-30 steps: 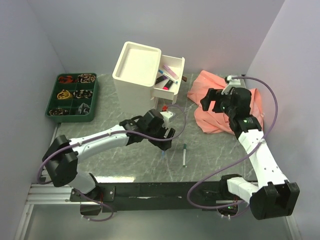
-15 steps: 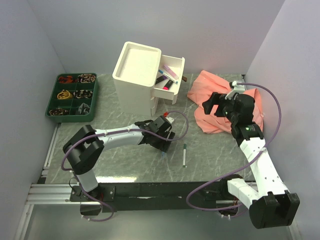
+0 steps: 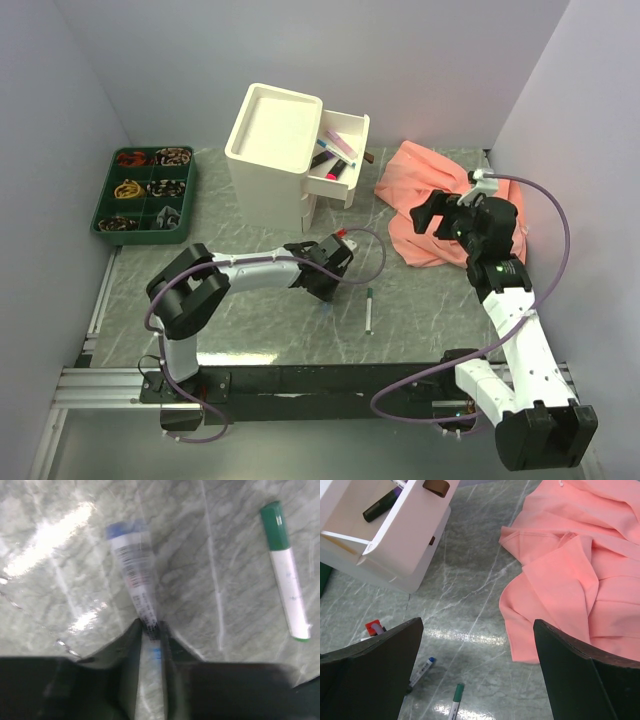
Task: Sort the stationery into containers
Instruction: Pick up the pen from the center of the board, then place the pen in the drawer.
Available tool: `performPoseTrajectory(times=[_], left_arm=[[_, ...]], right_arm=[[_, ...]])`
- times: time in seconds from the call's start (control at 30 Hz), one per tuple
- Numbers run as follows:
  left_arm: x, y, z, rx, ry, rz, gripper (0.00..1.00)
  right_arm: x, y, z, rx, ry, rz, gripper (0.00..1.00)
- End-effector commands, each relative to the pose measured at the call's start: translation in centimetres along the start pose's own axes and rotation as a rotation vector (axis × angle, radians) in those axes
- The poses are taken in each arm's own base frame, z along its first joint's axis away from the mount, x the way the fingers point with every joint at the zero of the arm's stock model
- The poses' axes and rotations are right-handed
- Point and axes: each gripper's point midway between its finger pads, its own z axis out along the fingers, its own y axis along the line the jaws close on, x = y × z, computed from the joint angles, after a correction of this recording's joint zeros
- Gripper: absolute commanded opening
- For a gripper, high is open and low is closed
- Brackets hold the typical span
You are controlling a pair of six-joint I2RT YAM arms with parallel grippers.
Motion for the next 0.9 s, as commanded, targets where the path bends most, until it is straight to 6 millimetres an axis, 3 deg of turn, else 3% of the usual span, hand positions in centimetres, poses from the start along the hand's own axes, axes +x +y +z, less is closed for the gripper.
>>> performPoseTrajectory(times=[0.0,0.13,0.17,0.23,0.27,0.33,0.37,0.43,0.47,0.53,0.57,0.7,0.8,0.87], left_arm=[[-0.1,-1.2,-0.6,0.064,0.008,0.053,0.06],[-1.1,-2.0,-2.8,0.119,0.004,0.145,0.01],[-2.5,-2.9,-4.4,0.163,-0.027,0.202,0.01],[-3.3,-3.5,-6.5,0.223,-0.037,0.273,0.01],[-5.1,-4.2,-8.7,0.258,-0.105,0.364,0.01],[-7.4,-4.0,-11.1,0.250,-0.211,0.485,0.01],[-9.5,-3.5,-13.5,0.219,-0.308,0.553,0.01],[-12.3,-3.1,-16.3,0.209,-0.439,0.599,0.01],[-14.6,-2.6,-19.0,0.174,-0.530,0.621,0.01],[-17.1,-1.8,-21.4,0.120,-0.618,0.619,0.01],[-19.4,-1.5,-23.5,0.093,-0.692,0.612,0.01],[-25.3,0.2,-26.5,0.001,-0.828,0.574,0.01],[-29.4,2.3,-26.9,-0.063,-0.884,0.521,0.01],[-31.8,4.0,-26.0,-0.088,-0.893,0.488,0.01]], right_arm=[[-0.7,-0.2,-0.4,0.003,-0.032,0.007,1.00],[-1.1,-0.6,-0.5,0.020,-0.035,-0.009,1.00],[-1.1,-0.7,-0.5,0.025,-0.035,-0.019,1.00],[-0.9,-0.9,-0.3,0.032,-0.026,-0.026,1.00],[-0.8,-1.1,-0.2,0.038,-0.022,-0.039,1.00],[-0.8,-2.1,0.0,0.067,-0.025,-0.034,1.00],[-0.7,-2.2,0.0,0.070,-0.022,-0.032,1.00],[-0.5,-2.6,0.2,0.074,-0.020,-0.025,1.00],[-0.4,-2.6,0.3,0.073,-0.018,-0.019,1.00],[0.1,-3.0,0.5,0.078,-0.007,-0.006,1.00],[0.2,-3.1,0.6,0.081,-0.003,-0.002,1.00],[0.6,-3.4,0.9,0.083,0.010,0.020,1.00],[0.7,-3.5,1.1,0.082,0.020,0.028,1.00],[0.6,-3.5,1.2,0.078,0.021,0.034,1.00]])
